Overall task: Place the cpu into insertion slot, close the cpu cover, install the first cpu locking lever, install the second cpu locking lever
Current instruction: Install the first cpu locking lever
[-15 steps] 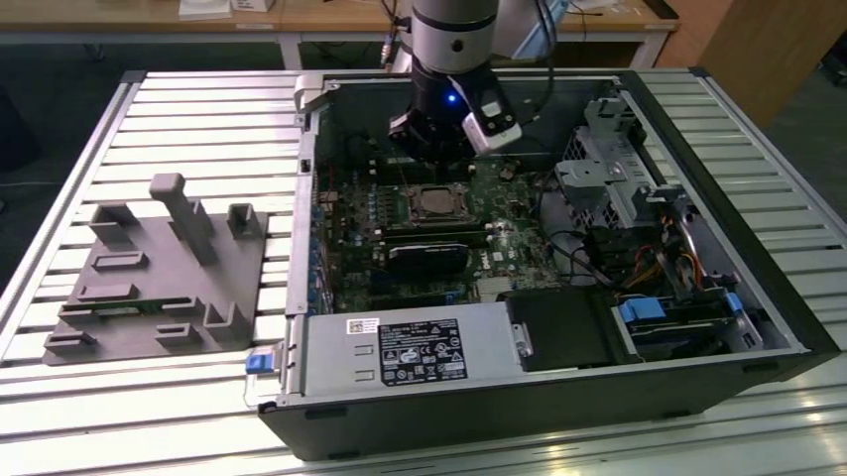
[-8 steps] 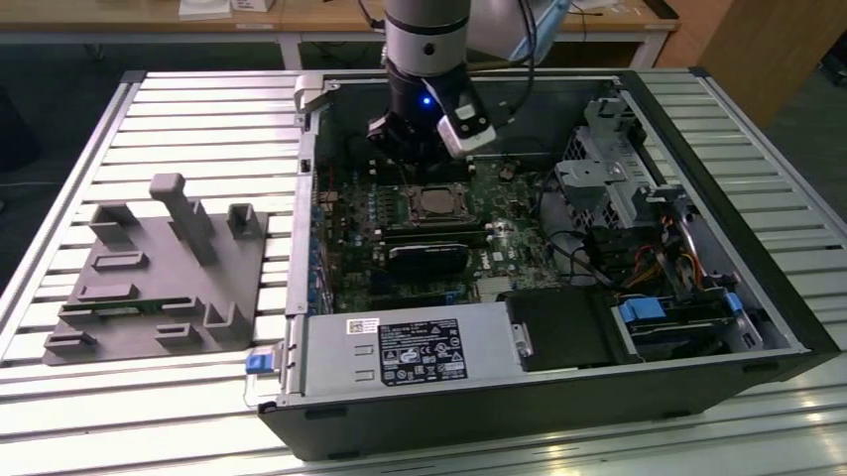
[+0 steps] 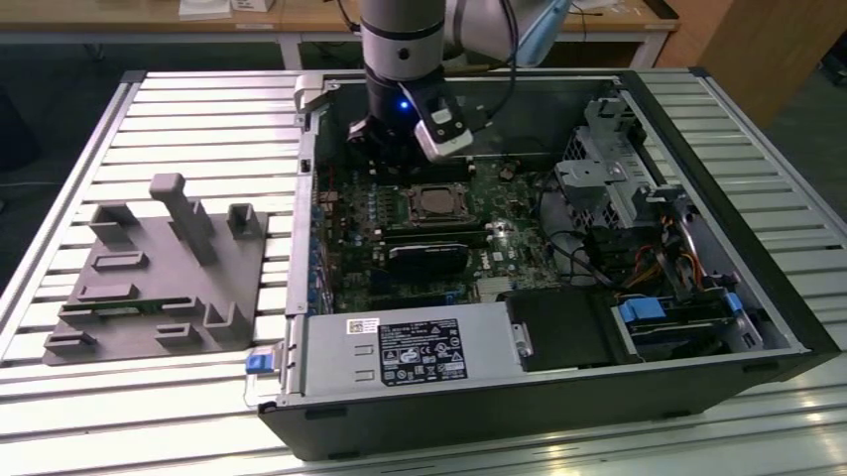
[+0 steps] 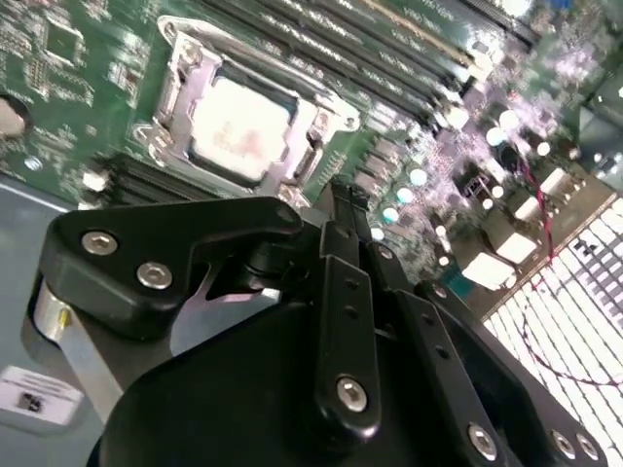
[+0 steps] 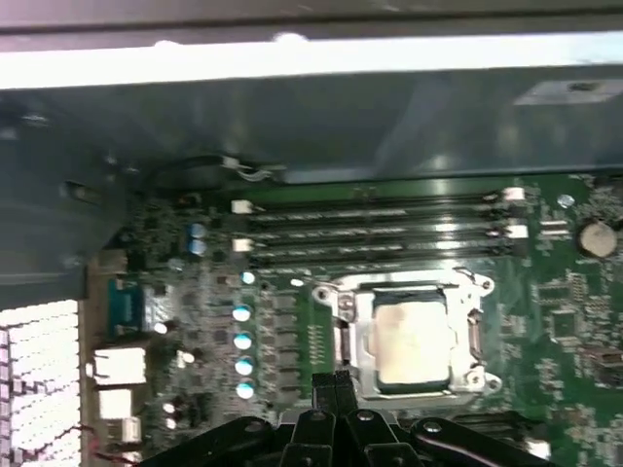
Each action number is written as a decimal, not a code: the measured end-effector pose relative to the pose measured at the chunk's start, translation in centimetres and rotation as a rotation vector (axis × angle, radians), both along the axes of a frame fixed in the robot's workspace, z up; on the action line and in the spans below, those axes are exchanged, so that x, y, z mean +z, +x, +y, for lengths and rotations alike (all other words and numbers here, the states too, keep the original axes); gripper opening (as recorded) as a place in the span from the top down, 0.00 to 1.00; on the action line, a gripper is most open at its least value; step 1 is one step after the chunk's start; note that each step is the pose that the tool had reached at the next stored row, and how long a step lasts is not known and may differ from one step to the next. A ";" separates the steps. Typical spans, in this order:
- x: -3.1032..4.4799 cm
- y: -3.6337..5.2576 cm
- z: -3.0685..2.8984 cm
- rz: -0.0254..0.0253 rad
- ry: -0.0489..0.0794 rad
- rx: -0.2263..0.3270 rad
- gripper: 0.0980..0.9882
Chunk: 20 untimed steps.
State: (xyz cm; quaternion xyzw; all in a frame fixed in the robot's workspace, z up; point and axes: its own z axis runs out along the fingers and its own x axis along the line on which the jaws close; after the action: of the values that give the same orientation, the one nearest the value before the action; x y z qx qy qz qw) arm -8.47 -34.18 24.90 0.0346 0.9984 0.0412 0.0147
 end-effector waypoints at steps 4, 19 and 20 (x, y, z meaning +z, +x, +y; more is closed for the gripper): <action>-0.08 -0.78 0.00 -0.0001 0.035 0.000 0.99; -0.40 -2.27 0.00 -0.0001 0.211 0.000 0.99; -0.42 -2.29 0.00 0.0001 0.227 0.000 0.99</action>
State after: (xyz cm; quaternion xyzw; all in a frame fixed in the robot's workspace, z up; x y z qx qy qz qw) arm -10.76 -34.18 24.48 0.0360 0.9874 0.1539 0.0106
